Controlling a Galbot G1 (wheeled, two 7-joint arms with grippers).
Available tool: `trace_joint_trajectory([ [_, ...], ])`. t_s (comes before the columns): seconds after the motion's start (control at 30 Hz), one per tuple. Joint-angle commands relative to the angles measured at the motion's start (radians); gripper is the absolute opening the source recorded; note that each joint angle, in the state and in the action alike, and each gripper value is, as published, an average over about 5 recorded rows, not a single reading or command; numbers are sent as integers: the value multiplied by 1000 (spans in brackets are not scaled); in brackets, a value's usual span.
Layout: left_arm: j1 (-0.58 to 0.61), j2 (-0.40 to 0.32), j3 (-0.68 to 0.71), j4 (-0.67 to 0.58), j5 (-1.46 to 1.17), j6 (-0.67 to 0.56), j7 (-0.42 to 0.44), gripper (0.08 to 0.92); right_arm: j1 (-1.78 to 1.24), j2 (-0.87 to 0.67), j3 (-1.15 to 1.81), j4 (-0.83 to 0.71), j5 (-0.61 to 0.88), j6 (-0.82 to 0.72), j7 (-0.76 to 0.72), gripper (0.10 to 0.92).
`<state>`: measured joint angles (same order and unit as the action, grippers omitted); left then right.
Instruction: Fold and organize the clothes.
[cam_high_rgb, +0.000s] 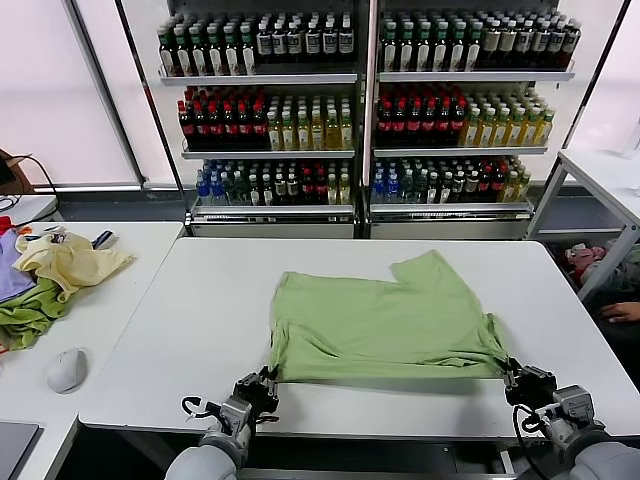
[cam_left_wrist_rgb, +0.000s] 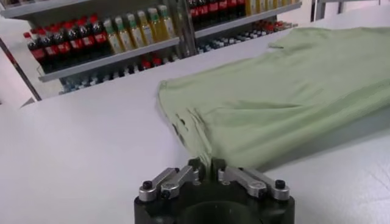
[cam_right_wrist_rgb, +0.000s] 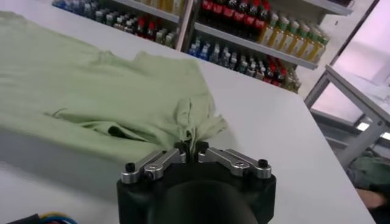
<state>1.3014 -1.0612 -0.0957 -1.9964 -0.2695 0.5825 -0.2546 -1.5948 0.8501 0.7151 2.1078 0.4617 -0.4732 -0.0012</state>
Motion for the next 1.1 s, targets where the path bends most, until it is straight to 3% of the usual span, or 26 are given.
trace_joint_trajectory([
  [0.03, 149, 26, -90, -125, -12, 3, 9, 118, 46, -1, -55, 3, 15, 4, -9, 166],
  [0.33, 298, 35, -243, -239, -11, 2, 1, 104, 49, 7, -82, 31, 13, -8, -13, 166],
  [0.7, 352, 30, -291, -289, 8, 3, -5, 104, -28, 52, -41, 101, -15, -57, 8, 172],
  [0.9, 335, 29, -290, -292, 18, 2, 3, 143, -23, 65, -42, 100, -85, -48, 17, 307],
  [1.1, 307, 27, -285, -276, 21, 2, 2, 312, -29, 82, -62, 82, -226, -37, 55, 480],
])
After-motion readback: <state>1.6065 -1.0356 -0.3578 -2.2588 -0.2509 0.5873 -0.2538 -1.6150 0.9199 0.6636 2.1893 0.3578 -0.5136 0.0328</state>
